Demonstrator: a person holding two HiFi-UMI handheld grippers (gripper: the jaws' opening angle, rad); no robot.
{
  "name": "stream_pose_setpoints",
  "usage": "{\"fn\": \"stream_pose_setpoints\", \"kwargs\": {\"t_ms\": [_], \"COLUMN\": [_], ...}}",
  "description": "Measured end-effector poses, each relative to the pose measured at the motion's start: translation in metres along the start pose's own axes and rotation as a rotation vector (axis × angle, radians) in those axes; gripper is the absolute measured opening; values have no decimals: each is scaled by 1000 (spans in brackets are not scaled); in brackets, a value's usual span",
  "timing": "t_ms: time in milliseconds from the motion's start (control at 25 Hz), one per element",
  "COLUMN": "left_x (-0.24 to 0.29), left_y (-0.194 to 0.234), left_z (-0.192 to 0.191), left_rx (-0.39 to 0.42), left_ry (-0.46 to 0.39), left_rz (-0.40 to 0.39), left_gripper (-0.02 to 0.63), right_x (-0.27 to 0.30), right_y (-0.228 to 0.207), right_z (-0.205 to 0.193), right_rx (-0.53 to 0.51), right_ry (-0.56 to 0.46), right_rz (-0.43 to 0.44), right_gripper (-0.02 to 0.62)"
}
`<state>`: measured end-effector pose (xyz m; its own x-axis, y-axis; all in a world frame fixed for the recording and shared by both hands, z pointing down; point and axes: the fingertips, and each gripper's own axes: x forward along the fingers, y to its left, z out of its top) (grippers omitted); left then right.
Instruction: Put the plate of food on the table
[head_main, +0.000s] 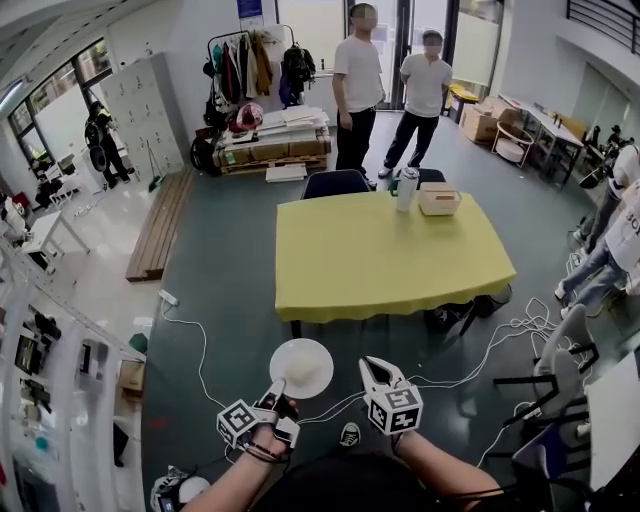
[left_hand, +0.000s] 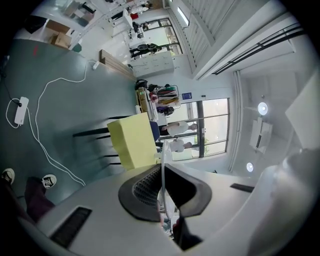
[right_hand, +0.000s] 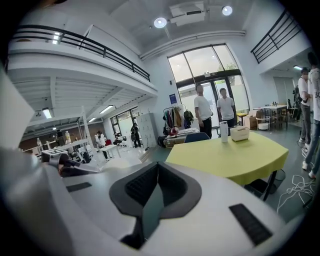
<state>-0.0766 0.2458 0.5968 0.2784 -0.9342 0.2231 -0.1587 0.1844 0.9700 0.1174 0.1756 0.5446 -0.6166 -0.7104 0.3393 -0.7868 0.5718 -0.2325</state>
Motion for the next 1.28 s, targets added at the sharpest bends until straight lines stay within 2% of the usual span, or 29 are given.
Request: {"fn": "stream_pose_setpoints", "kwargs": {"t_ms": [560,960,1280], "left_x": [105,133,174], "left_y": [-25,-26,-27], "left_z": [7,25,49], "left_rx": [-2,-3,-1], "left_ry": [-98,-135,-121], "left_rz": [1,19,21], "left_gripper": [18,18,18], "right_x": [71,107,143], "right_y": [-90,-105,-123], "right_z": [44,52,58], "right_rx": [-23,-16,-13], "right_ry": [17,29,43], "right_rz": [78,118,107], "right_gripper": [12,12,12]}}
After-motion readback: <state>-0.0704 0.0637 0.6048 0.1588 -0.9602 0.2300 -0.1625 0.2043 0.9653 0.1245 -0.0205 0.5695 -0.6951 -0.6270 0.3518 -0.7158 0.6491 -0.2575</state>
